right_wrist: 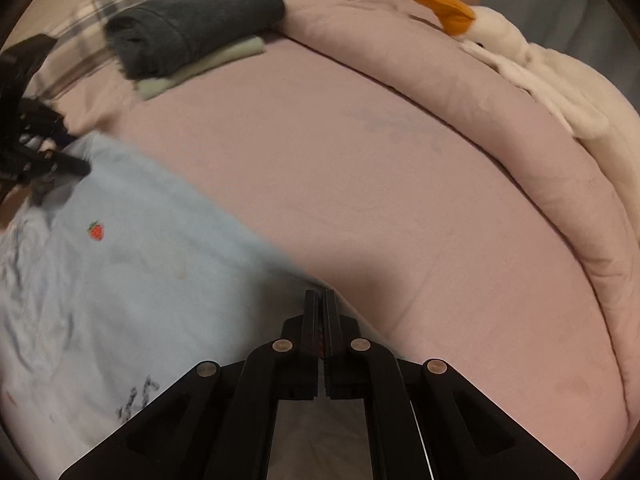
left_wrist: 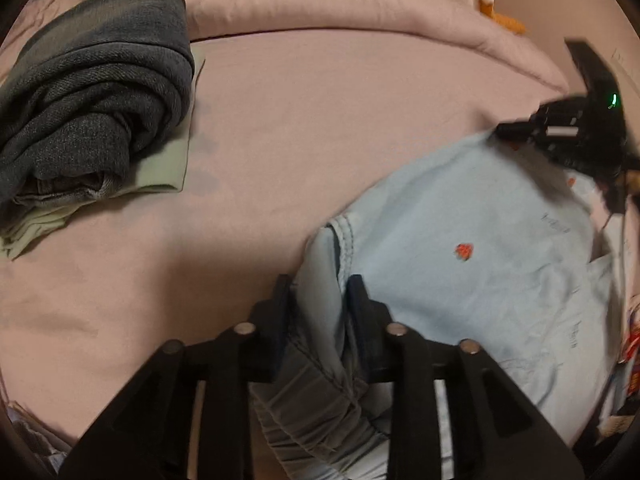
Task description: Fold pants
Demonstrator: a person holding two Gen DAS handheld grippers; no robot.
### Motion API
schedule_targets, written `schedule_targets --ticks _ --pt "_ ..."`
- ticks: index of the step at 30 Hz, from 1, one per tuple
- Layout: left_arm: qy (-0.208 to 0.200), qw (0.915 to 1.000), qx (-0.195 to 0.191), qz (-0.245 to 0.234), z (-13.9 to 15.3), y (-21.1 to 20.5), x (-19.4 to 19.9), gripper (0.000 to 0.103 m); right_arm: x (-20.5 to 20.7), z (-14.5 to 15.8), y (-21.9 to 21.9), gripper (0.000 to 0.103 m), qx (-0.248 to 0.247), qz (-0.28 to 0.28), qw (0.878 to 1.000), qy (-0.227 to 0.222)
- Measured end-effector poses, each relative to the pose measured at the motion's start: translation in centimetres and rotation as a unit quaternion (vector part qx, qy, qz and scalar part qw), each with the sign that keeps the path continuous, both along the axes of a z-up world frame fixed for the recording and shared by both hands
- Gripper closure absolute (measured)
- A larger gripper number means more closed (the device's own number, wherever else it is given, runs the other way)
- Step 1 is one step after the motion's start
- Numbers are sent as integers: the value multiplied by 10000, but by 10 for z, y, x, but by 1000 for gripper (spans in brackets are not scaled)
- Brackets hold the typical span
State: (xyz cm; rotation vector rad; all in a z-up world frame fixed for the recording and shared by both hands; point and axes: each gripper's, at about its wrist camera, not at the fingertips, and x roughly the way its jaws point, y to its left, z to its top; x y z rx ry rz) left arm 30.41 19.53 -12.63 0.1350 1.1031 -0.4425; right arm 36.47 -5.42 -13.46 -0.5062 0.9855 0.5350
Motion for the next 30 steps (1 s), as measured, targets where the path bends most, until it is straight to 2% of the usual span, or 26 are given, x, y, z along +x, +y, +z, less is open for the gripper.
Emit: schedule_targets --ticks 2,3,4,5,6,7,8,10,11,14,16,17,19,20,21,23,26,30 --pt "-39 9999 47 -109 4 -1 -6 66 2 0 -3 101 -4 -26 9999 125" --pt "-31 9999 55 -152 8 2 -9 52 2 4 -3 99 100 -25 9996 249" --pt "-28 9998 13 -188 11 6 -10 44 1 10 -6 96 256 56 9992 317" --pt "-93 9997 -77 -218 16 11 -11 31 0 13 -7 86 352 119 9988 332" --pt "-160 9995 -127 -226 19 12 -11 24 0 19 -11 67 471 189 9982 306" --pt "-184 9995 -145 -214 20 14 -9 22 3 22 -14 54 506 165 9983 252" --pt "-181 9996 -174 -136 21 18 -3 21 5 21 -14 33 502 131 9983 251" --pt "45 9993 -353 -77 17 15 7 18 19 16 -14 30 438 126 9984 348" --pt "330 9985 -444 -60 9 17 14 17 28 9 -13 30 406 121 9976 541" --pt "618 9980 -58 -74 -8 17 19 17 42 -16 -13 30 319 -87 9924 1188" --pt "466 9985 241 -175 -12 9 16 17 40 -20 -11 27 303 -22 9931 1128" --pt "405 9986 293 -193 -10 8 14 17 38 -20 -11 27 310 11 9937 1073" --pt "363 9987 298 -213 -9 8 11 26 35 -21 -13 32 326 -53 9936 1080" --pt "321 9987 310 -264 -8 8 8 34 30 -20 -11 44 253 -4 9942 1043" --pt "306 9986 321 -292 -7 7 5 46 20 -17 -11 65 206 122 9948 991" --pt "350 9984 250 -368 -4 0 2 67 8 -13 -6 93 104 305 9952 921" --pt "119 9976 590 -335 4 -6 -6 77 -11 -11 4 96 -306 440 9966 620" --pt "-364 9946 898 -369 22 -8 -23 79 -29 2 6 98 -461 294 9984 168"
